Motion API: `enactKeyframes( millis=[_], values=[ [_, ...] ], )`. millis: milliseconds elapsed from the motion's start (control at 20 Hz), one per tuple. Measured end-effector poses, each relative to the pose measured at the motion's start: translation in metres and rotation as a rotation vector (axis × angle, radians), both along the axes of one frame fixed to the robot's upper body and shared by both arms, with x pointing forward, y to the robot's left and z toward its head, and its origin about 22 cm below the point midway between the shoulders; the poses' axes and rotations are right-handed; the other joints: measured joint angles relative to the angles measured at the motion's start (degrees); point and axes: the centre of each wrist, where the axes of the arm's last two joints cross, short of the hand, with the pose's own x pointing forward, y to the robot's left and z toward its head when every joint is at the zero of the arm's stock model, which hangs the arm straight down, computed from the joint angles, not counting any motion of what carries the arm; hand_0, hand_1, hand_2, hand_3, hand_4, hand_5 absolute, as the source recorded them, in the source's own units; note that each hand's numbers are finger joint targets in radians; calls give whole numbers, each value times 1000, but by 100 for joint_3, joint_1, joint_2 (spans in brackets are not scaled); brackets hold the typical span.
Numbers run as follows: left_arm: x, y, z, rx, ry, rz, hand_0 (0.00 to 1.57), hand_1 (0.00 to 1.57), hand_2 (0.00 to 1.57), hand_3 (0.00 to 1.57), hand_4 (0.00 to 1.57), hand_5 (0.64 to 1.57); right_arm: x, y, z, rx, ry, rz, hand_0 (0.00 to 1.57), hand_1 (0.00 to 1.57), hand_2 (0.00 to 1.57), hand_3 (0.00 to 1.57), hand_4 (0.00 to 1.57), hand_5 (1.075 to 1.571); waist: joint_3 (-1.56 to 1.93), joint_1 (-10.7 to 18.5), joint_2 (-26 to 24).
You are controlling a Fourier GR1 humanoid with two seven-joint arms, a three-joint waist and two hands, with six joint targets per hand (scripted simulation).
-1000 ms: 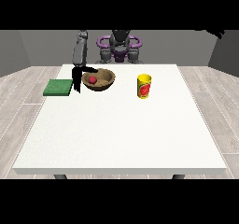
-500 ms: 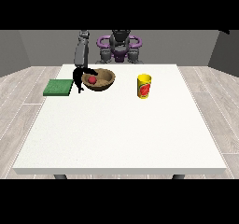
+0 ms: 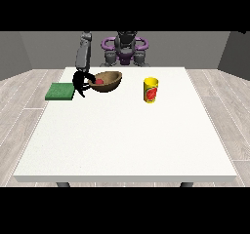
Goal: Pick the cup and pour the ball into the bowl, then pick the bowl and place it on the pad
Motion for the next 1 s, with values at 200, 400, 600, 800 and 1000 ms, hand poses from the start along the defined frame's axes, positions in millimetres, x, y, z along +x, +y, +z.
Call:
enactKeyframes(
  millis=[200,400,600,800,1000],
  values=[
    [-3,19,-18,-12,52,29,0,0,0,0,730,1569,9,0,15,-18,123,14,1571,1571,1571,1571,1042,1535,95,-127,-211],
    [-10,39,-36,-27,99,95,0,0,0,0,725,1569,27,-1,41,-33,235,60,1571,1571,1571,1571,1032,1532,153,-479,-518],
    [-19,57,-48,-37,145,146,0,0,0,0,712,1566,42,-12,72,-76,294,89,1571,1571,1571,1571,975,1563,176,-755,-734],
    [-23,64,-51,-36,140,157,0,0,0,0,702,1566,46,-43,94,-161,304,83,1571,1571,1571,1571,978,1570,186,-815,-664],
    [-31,78,-53,-35,101,178,0,0,0,0,703,1560,52,-61,117,-209,269,86,1571,1571,1571,1571,978,1570,190,-895,-424]
  ],
)
